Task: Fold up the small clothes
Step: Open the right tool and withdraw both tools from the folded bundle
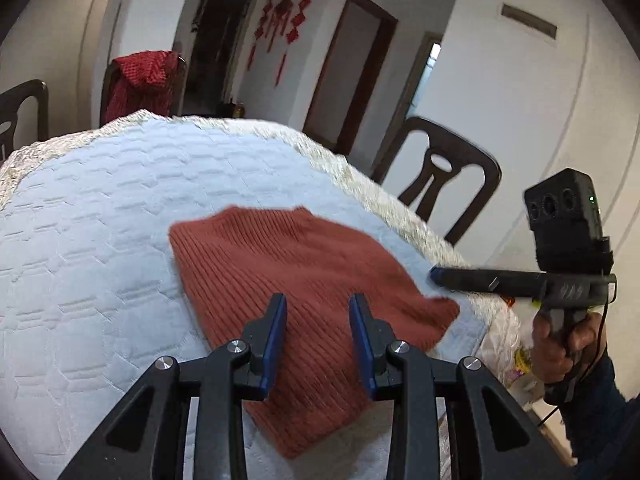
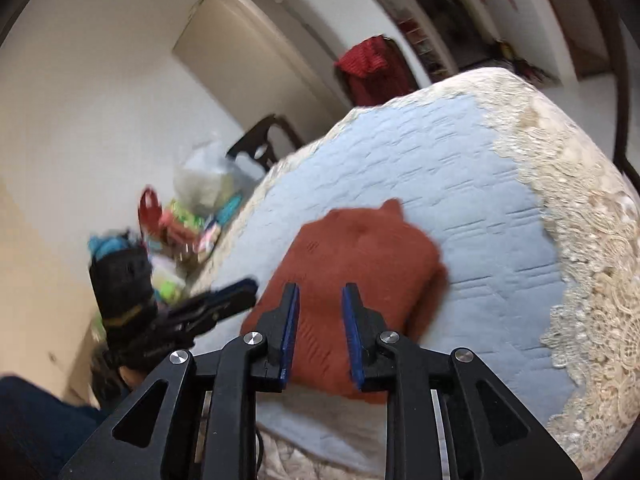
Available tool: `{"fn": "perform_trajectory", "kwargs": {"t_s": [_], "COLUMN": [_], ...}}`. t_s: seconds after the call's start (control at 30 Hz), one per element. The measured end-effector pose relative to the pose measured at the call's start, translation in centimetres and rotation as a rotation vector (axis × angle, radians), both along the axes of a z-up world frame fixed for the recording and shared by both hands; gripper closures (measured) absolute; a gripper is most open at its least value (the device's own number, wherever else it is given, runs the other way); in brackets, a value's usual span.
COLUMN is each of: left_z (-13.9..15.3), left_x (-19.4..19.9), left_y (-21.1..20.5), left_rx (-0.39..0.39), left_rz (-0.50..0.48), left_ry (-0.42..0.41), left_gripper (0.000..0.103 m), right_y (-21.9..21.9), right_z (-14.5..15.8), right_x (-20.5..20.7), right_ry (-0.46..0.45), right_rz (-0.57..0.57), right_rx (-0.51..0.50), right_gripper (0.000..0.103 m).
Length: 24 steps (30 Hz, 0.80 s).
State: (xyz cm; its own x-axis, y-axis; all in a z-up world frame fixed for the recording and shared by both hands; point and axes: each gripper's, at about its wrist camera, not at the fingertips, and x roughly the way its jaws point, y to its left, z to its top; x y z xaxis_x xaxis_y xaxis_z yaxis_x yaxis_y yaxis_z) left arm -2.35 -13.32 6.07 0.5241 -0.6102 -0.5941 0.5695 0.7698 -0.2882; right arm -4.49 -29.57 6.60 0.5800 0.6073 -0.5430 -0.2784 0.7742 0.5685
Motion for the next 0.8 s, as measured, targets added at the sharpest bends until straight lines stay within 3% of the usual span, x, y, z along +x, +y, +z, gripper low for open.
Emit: {"fn": "perform_trajectory", "kwargs": {"t_s": [0.07,0.13,0.23,0.43,0.63,0.73,0.8], "left_z": [-1.1,-2.2,-2.4,-1.1,0.3,-1.2,-2.4], "left_x": [-0.6,-1.2,-2.1,-1.4,1.3,2.7,2.6], "left_y": [-0.1,0.0,-0.2,0.4,0.2,-0.3,-0.2], "left_rx": [0.037,0.068,0.085,0.043,0.015,0.065,0.082], "left_rz": [-0.008,-0.009,-0.006,0.017,0.079,0.11,0.116], "left_ry": [0.009,0.006,-0.034,-0.002,-0.034,0.008,0.015], "left_gripper": [0.068,0.069,0.068,0.068,0.068,0.068,0.068], "right_y": [0.9,0.4,-0.6,0.4,0.4,0.9,0.9], "right_z": [-2.2,-3.8,-4.4,-3.1,-1.2,-2.2,-3.9], "right_x": [0.1,-0.4,-1.1,-0.6,1.1,2.7,3.4], "right_ry": [0.064,0.084,0.082,0.062,-0.031,-0.006,0.059], "right_rz": [0.01,-0.017,-0.041,-0.044,-0.103,-0.107,-0.122], "right_rx": [-0.074,-0.087,-0.014,-0.051,-0.028,-0.035,-0.101], "right_gripper": [0.081,0.1,0.1,0.097,0.097,0.097,0.097]}}
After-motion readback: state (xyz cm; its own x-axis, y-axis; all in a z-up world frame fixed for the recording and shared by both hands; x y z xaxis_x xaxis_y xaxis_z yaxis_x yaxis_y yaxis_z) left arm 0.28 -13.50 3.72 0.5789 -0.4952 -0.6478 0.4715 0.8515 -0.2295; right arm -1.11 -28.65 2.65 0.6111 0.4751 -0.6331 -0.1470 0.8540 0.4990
